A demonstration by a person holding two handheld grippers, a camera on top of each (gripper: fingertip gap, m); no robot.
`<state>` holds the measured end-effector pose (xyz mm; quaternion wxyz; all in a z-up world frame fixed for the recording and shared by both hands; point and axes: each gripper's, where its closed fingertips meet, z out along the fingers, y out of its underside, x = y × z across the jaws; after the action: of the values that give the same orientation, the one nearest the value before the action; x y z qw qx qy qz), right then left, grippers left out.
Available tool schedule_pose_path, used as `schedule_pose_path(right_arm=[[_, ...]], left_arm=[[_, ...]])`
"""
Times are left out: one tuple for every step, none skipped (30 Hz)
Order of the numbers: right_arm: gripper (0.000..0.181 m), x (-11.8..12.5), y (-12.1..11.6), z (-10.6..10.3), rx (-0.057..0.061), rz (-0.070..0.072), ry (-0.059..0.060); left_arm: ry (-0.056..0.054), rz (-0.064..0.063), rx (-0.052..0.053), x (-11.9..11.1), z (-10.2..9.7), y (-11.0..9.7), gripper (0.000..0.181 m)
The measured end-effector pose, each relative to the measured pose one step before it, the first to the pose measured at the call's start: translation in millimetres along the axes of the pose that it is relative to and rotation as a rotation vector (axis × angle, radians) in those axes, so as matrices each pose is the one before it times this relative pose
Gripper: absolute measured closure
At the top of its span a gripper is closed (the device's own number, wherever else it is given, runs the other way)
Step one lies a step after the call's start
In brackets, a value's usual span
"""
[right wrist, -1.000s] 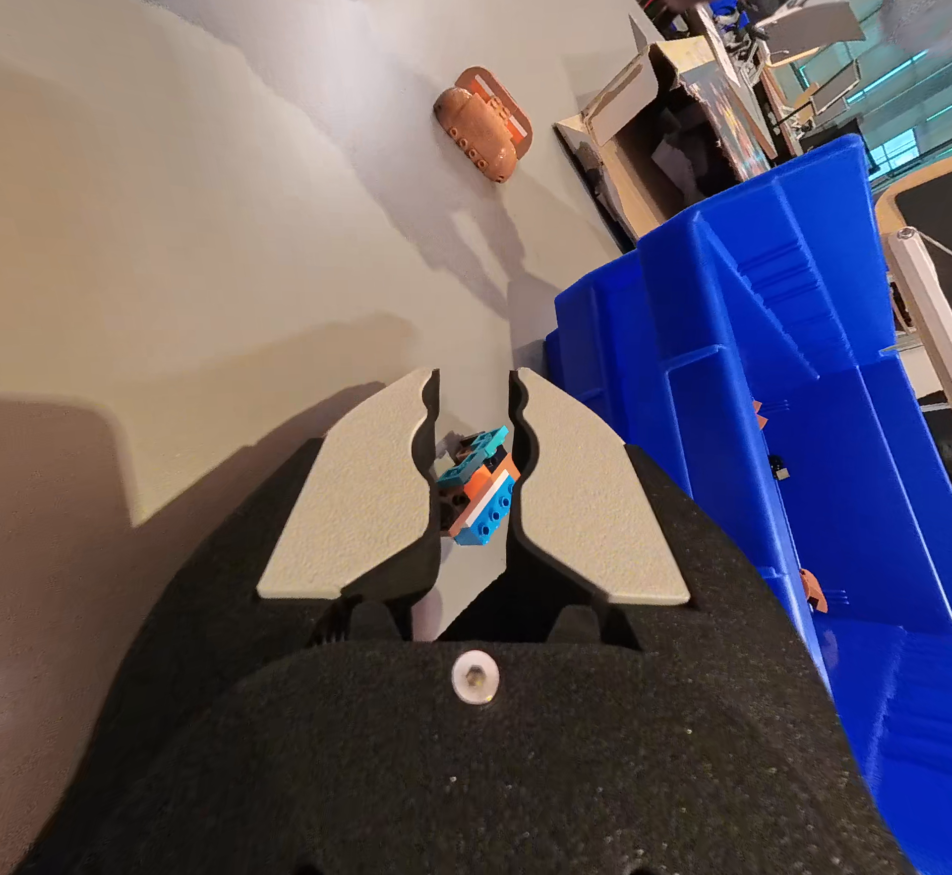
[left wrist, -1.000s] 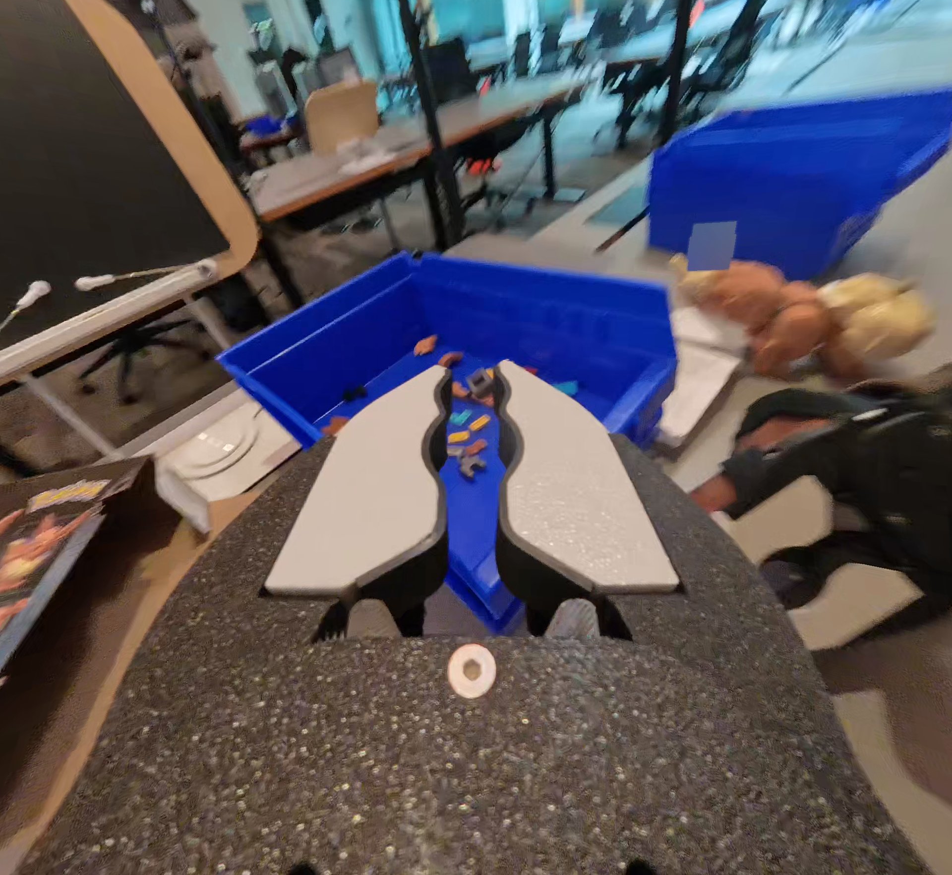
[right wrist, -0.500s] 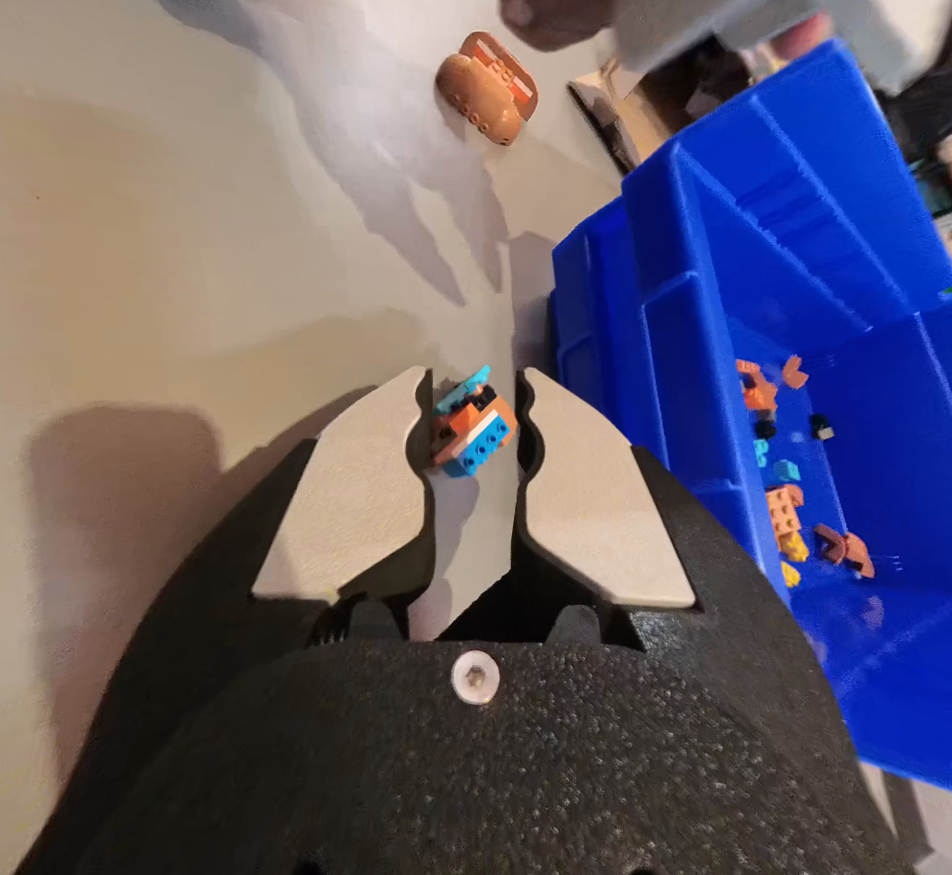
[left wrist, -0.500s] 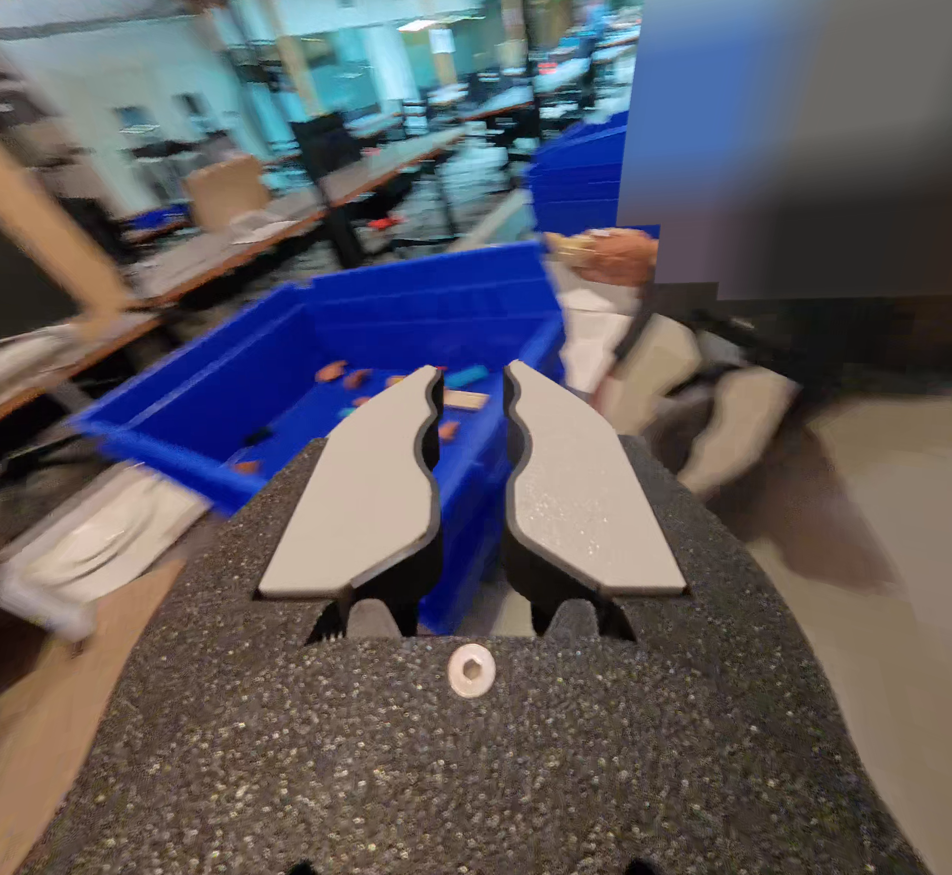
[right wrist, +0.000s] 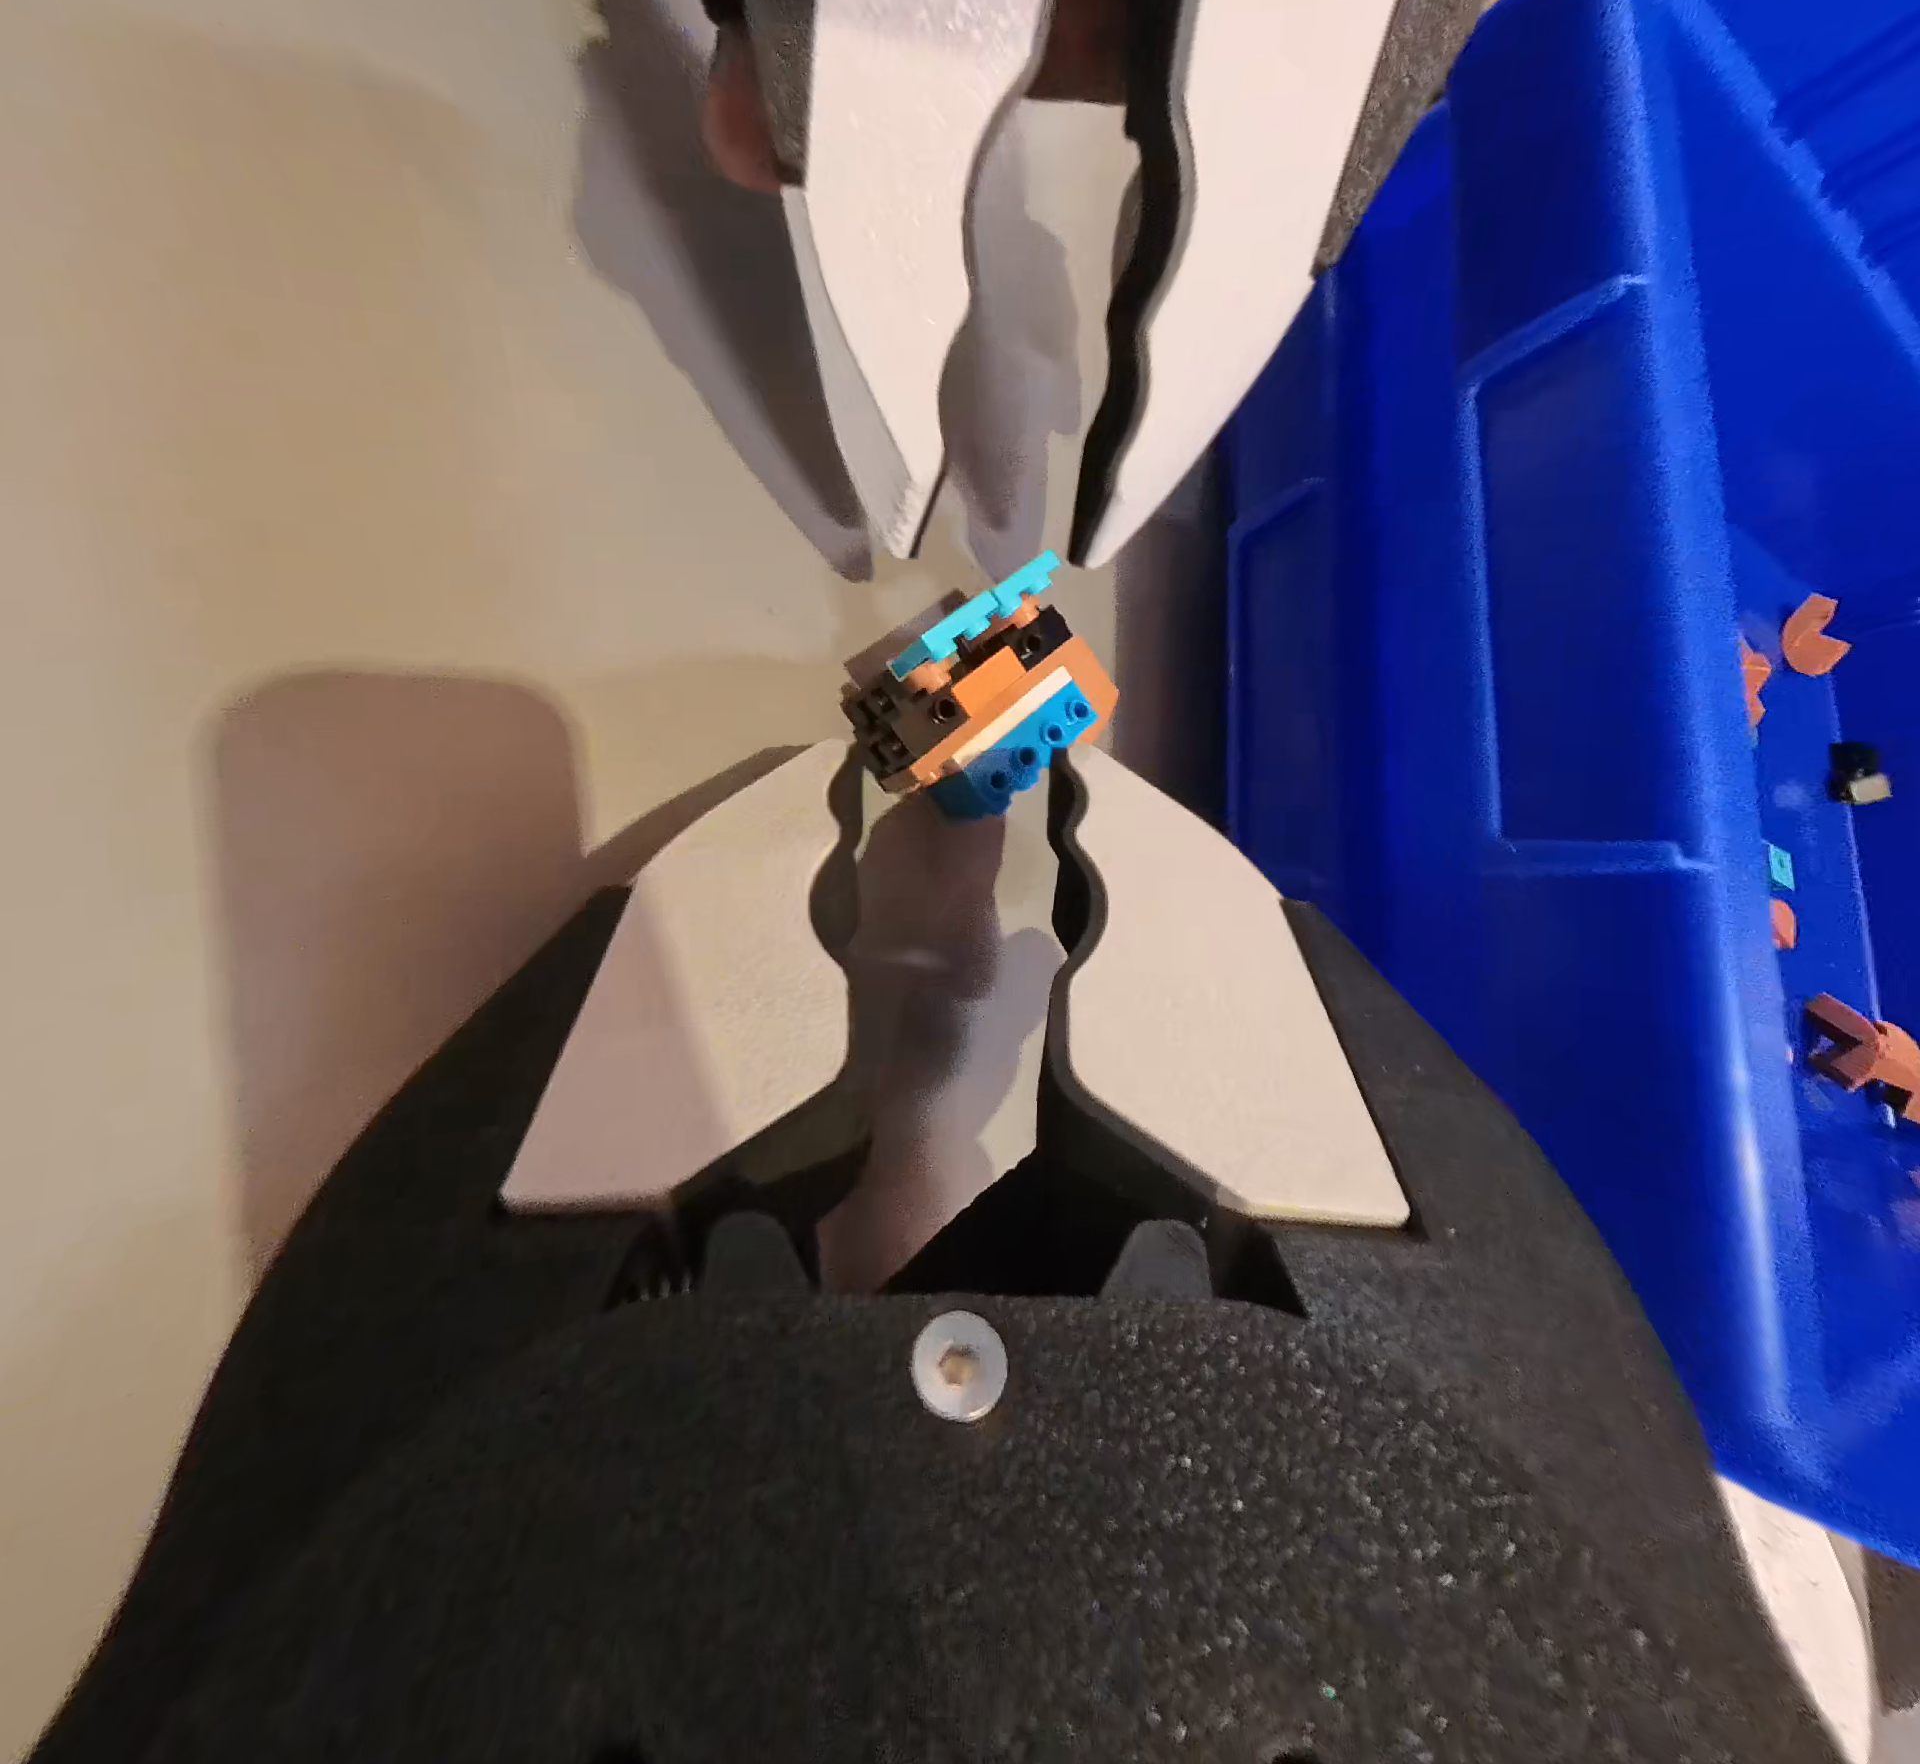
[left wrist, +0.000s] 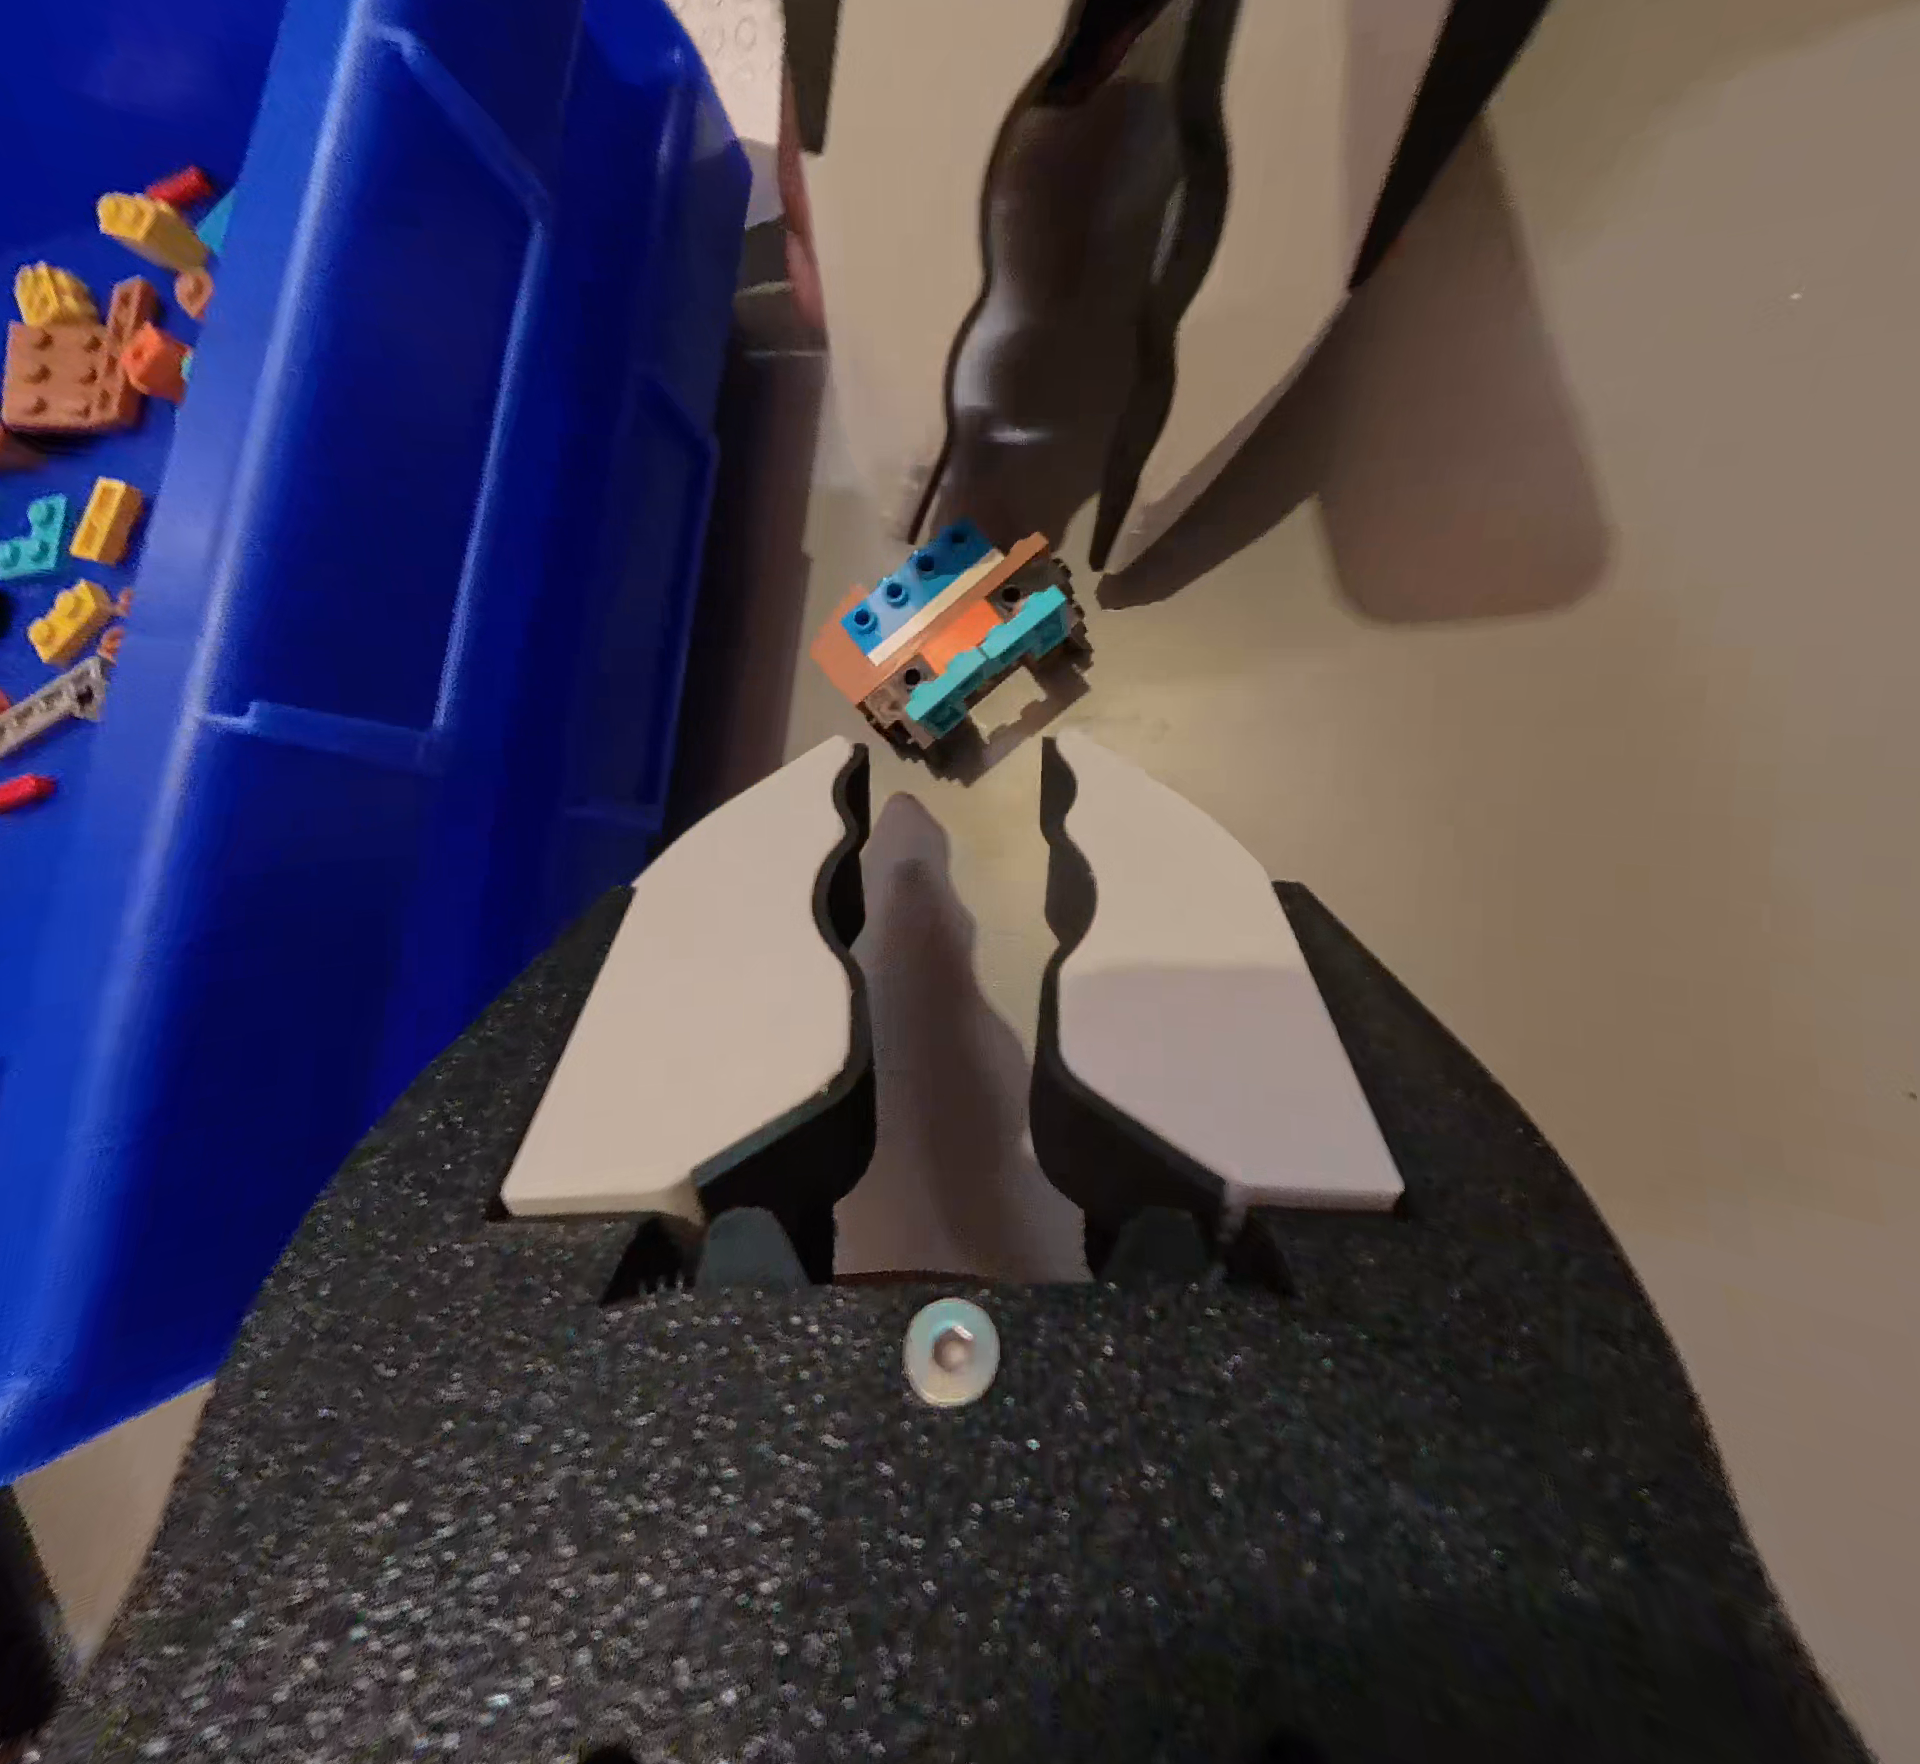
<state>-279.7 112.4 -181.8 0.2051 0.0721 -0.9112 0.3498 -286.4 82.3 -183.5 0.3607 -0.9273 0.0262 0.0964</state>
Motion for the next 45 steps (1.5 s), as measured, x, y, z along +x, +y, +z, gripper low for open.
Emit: schedule_pose_path(right_arm=[[0.147, -0.78, -1.07, 0.83, 0.0060, -0.0005, -0.0008], [0.147, -0.22, -1.40, 0.52, 0.0068, 0.0038, 0.0002], [0.147, -0.38, -0.73, 0.60, 0.0024, 0.0057, -0.0022], [0.147, -0.54, -0.08, 0.63, -0.0015, 0.0040, -0.0023], [0.147, -0.29, 0.44, 1.03, -0.0057, 0.0037, 0.0004], [0.148, -0.61, 0.59, 1.53, -0.0090, 0.0041, -0.0004], [0.150, -1.65, 0.51, 1.79, -0.0115, 0.0014, -0.0037], [0.151, -2.34, -1.08, 1.77, -0.0040, -0.0039, -0.0037], [0.151, -2.24, -2.63, 1.10, 0.0038, -0.0062, -0.0011], [0.152, -3.00, -3.13, 0.73, 0.0067, -0.0049, -0.0090], [0.153, -3.27, -3.23, 0.41, 0.0090, -0.0025, -0.0132], [0.153, -3.61, -2.95, 0.37, 0.0114, -0.0029, -0.0160], [0.153, -3.89, -2.64, -0.04, 0.0145, -0.0053, -0.0193], [0.153, -3.47, -1.95, -0.59, 0.0151, -0.0090, -0.0191], [0.153, -0.67, -0.86, -1.11, 0.0128, -0.0065, -0.0055], [0.152, 3.24, 0.23, -1.30, 0.0090, 0.0059, 0.0116], [0.150, 4.44, 1.19, -1.44, 0.0062, 0.0188, 0.0126], [0.148, 3.81, 2.04, -1.22, 0.0032, 0.0250, 0.0062], [0.146, 3.71, 3.10, -0.52, -0.0042, 0.0240, 0.0057], [0.143, 2.98, 3.79, 0.26, -0.0120, 0.0178, 0.0051], [0.140, 1.55, 3.71, 1.16, -0.0144, 0.0109, 0.0023], [0.137, 0.20, 2.86, 1.56, -0.0139, 0.0069, -0.0020], [0.138, -0.60, 0.69, 1.31, -0.0051, 0.0082, -0.0062], [0.136, -0.76, -0.59, 0.80, 0.0011, 0.0078, -0.0064], [0.136, -0.72, -0.49, 0.59, -0.0017, 0.0038, -0.0039], [0.137, -1.04, -0.18, 0.36, -0.0035, 0.0011, -0.0047], [0.138, -1.84, -0.21, 0.20, -0.0033, 0.0000, -0.0086], [0.138, -2.48, -0.61, 0.10, 0.0004, -0.0011, -0.0115], [0.140, -3.39, -0.68, -0.15, -0.0004, -0.0050, -0.0164], [0.142, -3.92, -0.88, -0.21, -0.0004, -0.0091, -0.0176], [0.142, -4.13, -1.07, -0.46, -0.0002, -0.0128, -0.0179], [0.142, -4.38, -0.80, -0.64, -0.0001, -0.0150, -0.0194], [0.140, -3.90, -0.38, -1.03, -0.0009, -0.0122, -0.0188], [0.141, -3.71, 0.46, -1.60, -0.0020, -0.0075, -0.0235], [0.142, -3.79, -0.32, -2.35, 0.0066, -0.0001, -0.0268], [0.142, -1.41, -1.47, -2.98, 0.0159, 0.0059, -0.0149], [0.142, 2.55, -1.84, -3.06, 0.0177, 0.0111, 0.0074], [0.142, 5.70, -1.33, -2.69, 0.0131, 0.0148, 0.0258], [0.142, 6.73, -0.48, -1.42, 0.0068, 0.0162, 0.0329], [0.141, 6.07, 0.49, 0.29, -0.0010, 0.0165, 0.0314], [0.139, 4.84, 1.63, 2.09, -0.0097, 0.0150, 0.0275], [0.137, 1.68, 1.87, 3.44, -0.0138, 0.0090, 0.0127], [0.136, -1.21, 2.73, 4.13, -0.0196, 0.0004, -0.0008], [0.135, -3.33, 2.33, 3.98, -0.0192, -0.0084, -0.0100], [0.137, -3.60, -2.93, 1.70, 0.0137, -0.0062, -0.0114]], left_arm=[[-0.0015, -0.0183, -0.0015, -1.84, 0.92, 1.45, 0.149], [-0.0038, -0.0144, -0.0001, -2.04, 0.32, 1.27, 0.149], [-0.0016, -0.0084, 0.0019, -1.38, 0.04, 0.63, 0.148], [0.0039, -0.0044, 0.0044, -0.15, -0.29, 0.03, 0.147], [0.0077, -0.0036, 0.0054, 1.05, -0.30, -0.53, 0.147], [0.0079, -0.0053, 0.0026, 1.43, -0.12, -0.63, 0.147], [0.0104, -0.0121, -0.0033, 1.73, 0.02, 0.10, 0.147], [0.0171, -0.0245, -0.0120, 2.43, 0.45, 1.27, 0.148], [0.0212, -0.0299, -0.0206, 2.88, 0.83, 2.56, 0.148], [0.0190, -0.0281, -0.0273, 2.40, 1.03, 3.57, 0.149], [0.0197, -0.0180, -0.0219, 2.56, 1.05, 2.95, 0.151], [0.0169, -0.0113, -0.0078, 2.38, 0.91, 1.23, 0.153], [0.0174, -0.0075, -0.0012, 2.21, 0.74, 0.51, 0.155], [0.0155, 0.0002, -0.0022, 2.00, 0.86, 0.60, 0.155], [0.0090, 0.0082, -0.0033, 1.36, 0.66, 0.96, 0.155], [0.0016, 0.0079, -0.0048, 0.39, 0.30, 1.30, 0.155], [0.0024, 0.0041, -0.0091, 0.27, -0.22, 1.78, 0.154], [0.0082, 0.0028, -0.0111, 1.12, -0.79, 2.10, 0.154], [0.0131, 0.0024, -0.0058, 2.10, -1.46, 1.51, 0.154], [0.0186, 0.0005, -0.0084, 3.17, -1.52, 1.69, 0.153], [0.0181, 0.0052, -0.0086, 3.49, -1.30, 1.52, 0.153], [0.0153, 0.0093, -0.0069, 3.64, -0.91, 1.09, 0.154], [0.0178, 0.0108, -0.0072, 4.34, -0.49, 0.77, 0.154], [0.0210, 0.0110, -0.0057, 5.00, 0.24, 0.10, 0.154], [0.0175, 0.0092, 0.0003, 4.48, 0.59, -1.06, 0.154], [0.0085, 0.0054, 0.0014, 2.80, 1.10, -1.39, 0.154], [-0.0024, 0.0041, -0.0008, 0.74, 1.06, -1.23, 0.154], [-0.0090, 0.0032, -0.0017, -0.64, 0.92, -0.61, 0.154], [-0.0084, -0.0006, 0.0012, -1.11, 0.42, -0.64, 0.153], [-0.0066, -0.0048, 0.0058, -1.33, -0.36, -0.83, 0.152], [-0.0066, -0.0069, 0.0065, -1.82, -0.83, -0.64, 0.152], [-0.0062, -0.0055, 0.0003, -2.20, -1.07, 0.69, 0.152], [-0.0083, -0.0034, -0.0025, -2.25, -1.17, 1.32, 0.147], [-0.0181, -0.0049, 0.0003, -3.47, -1.56, 0.92, 0.145], [-0.0189, -0.0058, 0.0040, -3.55, -2.27, 0.10, 0.145], [-0.0068, -0.0069, 0.0072, -1.59, -3.08, -0.51, 0.145], [-0.0020, -0.0047, 0.0107, -0.51, -3.52, -1.01, 0.145], [-0.0043, -0.0005, 0.0108, -0.39, -3.72, -1.23, 0.144], [-0.0025, 0.0009, 0.0077, 0.29, -3.34, -0.94, 0.145], [0.0081, -0.0010, 0.0037, 2.14, -2.48, -0.44, 0.145], [0.0231, -0.0019, -0.0017, 4.70, -1.16, 0.20, 0.146], [0.0336, 0.0041, -0.0090, 6.59, 0.32, 1.16, 0.150], [0.0250, 0.0095, -0.0132, 5.69, 1.59, 1.37, 0.153], [0.0099, 0.0096, -0.0143, 3.21, 2.10, 1.20, 0.154], [0.0069, 0.0061, -0.0090, 2.07, 2.18, 0.69, 0.155]])
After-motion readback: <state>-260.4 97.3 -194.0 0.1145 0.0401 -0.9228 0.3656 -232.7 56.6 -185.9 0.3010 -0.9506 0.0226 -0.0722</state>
